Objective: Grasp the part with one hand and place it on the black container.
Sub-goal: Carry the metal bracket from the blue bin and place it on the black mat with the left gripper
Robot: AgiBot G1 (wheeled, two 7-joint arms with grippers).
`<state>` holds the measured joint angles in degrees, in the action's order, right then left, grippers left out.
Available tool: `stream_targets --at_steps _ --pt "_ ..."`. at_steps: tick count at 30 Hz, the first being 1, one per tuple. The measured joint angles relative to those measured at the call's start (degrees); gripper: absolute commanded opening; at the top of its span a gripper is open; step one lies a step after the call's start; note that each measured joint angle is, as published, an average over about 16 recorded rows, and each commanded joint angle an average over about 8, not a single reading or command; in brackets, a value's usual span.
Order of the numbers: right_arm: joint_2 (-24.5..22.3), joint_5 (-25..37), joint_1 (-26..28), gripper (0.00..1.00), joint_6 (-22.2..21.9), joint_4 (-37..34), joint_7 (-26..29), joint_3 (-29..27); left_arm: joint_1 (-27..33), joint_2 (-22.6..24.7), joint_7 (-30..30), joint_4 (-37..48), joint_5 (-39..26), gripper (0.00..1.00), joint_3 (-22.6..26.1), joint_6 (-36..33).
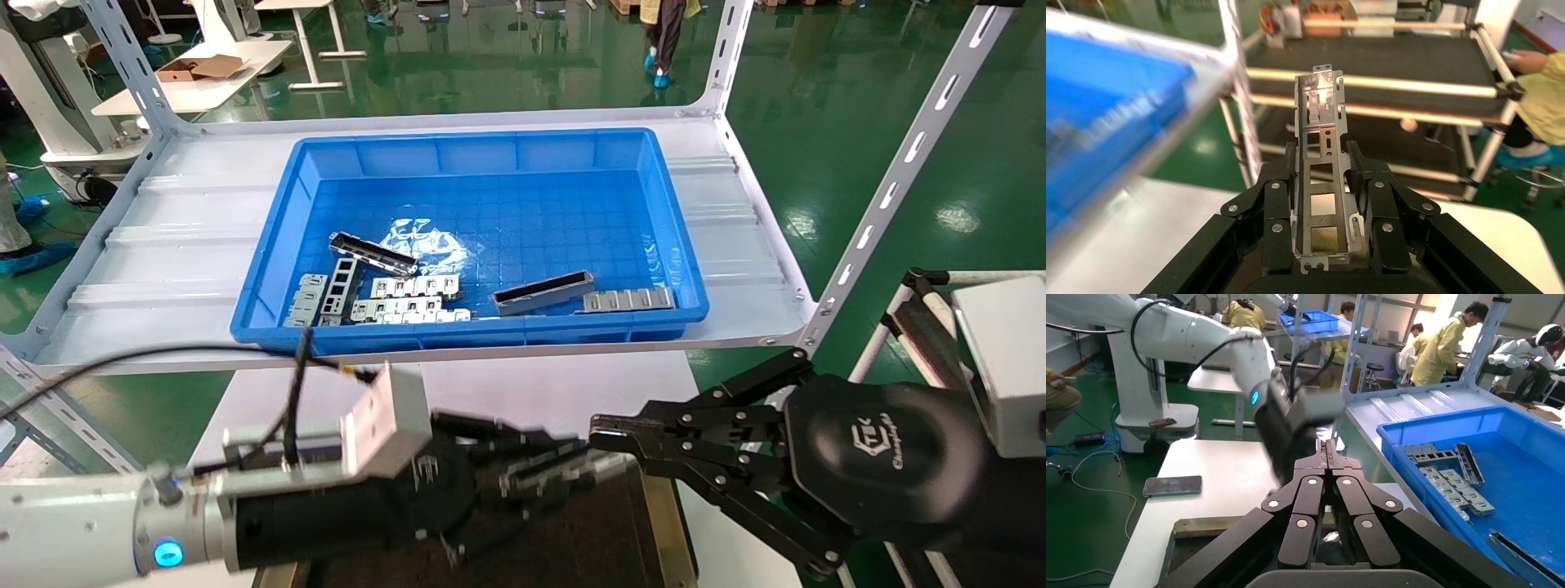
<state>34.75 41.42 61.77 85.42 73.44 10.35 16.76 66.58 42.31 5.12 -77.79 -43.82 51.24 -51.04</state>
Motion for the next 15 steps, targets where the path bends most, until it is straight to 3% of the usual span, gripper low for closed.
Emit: stream_targets --at_steps 15 --pt "0.0 0.0 0.0 0.00 0.0 0.0 0.0 0.1 -12.4 2.8 0.5 0.2 -1.6 0.00 4.4 10.0"
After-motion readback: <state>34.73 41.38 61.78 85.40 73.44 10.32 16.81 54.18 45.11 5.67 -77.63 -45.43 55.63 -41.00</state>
